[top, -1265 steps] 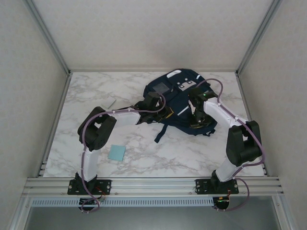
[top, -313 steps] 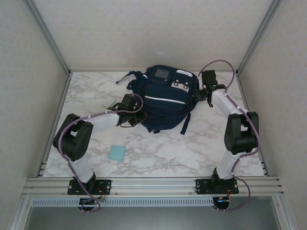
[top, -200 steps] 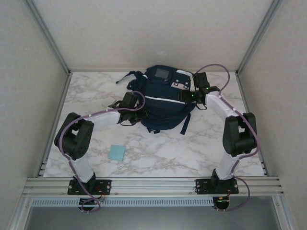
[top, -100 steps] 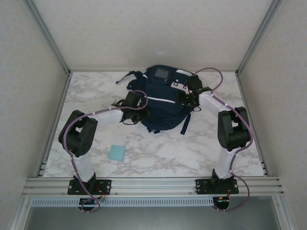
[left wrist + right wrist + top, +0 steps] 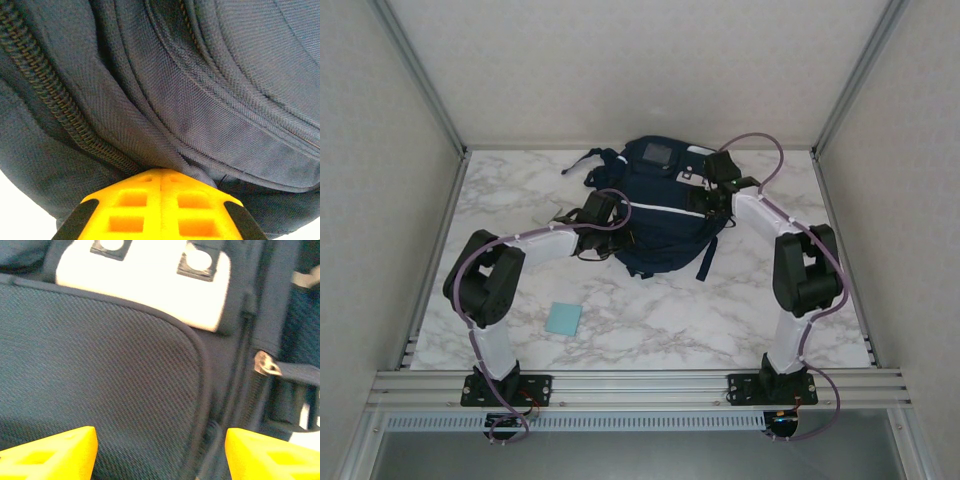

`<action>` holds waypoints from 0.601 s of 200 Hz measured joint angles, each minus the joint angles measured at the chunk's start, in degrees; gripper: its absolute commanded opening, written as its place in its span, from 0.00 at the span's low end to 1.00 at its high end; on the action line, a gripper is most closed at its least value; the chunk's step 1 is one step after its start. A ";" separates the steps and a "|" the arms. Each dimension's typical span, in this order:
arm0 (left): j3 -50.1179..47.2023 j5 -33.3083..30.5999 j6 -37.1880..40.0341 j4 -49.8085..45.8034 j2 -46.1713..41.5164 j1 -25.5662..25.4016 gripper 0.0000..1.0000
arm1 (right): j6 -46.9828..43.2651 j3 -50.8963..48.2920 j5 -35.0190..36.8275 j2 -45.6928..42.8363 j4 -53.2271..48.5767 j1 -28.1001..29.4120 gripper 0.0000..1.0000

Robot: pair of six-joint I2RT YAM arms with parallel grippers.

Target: Pack books, pencil case, and school supplies into a backpack

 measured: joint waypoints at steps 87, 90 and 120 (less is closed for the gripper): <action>1.25 0.04 -0.33 0.59 1.97 -0.17 0.00 | 7.74 -7.54 -4.96 -2.08 5.97 1.79 0.64; 1.40 0.07 -0.46 0.48 2.16 -0.17 0.00 | 8.31 -8.13 -4.66 -2.71 6.14 2.16 0.64; 2.73 0.00 -1.03 -0.13 3.30 -0.28 0.00 | 14.49 -13.33 -3.48 -7.98 6.49 6.51 0.64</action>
